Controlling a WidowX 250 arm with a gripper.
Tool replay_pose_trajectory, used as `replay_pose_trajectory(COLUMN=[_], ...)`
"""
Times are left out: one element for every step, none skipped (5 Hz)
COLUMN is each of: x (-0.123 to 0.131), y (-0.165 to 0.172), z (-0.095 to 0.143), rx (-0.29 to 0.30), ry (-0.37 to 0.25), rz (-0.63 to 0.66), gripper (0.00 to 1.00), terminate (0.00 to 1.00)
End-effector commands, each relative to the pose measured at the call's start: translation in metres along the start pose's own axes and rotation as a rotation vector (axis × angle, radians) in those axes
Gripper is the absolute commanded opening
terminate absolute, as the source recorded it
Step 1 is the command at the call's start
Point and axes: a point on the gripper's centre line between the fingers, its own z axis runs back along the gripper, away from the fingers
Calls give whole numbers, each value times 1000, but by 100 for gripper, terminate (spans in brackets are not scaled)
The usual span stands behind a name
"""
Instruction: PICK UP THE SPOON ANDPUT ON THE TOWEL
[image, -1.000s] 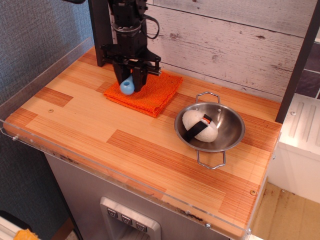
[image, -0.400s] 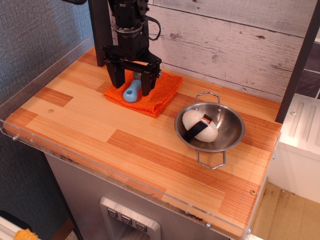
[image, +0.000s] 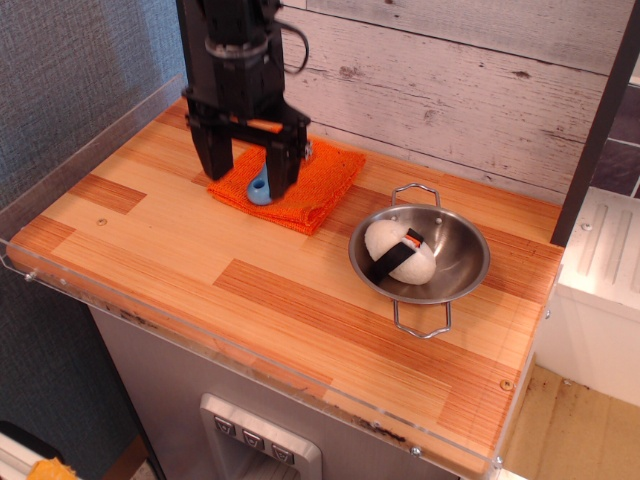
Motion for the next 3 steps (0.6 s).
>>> replay_pose_trajectory(x=[-8,-8,-8], y=[8,8,8], z=[18,18,18], rx=[12,12,12], ry=[-21,-21,-21], rz=[-56,-56,-56], gripper=[100,100,100], terminate=[0,0,100])
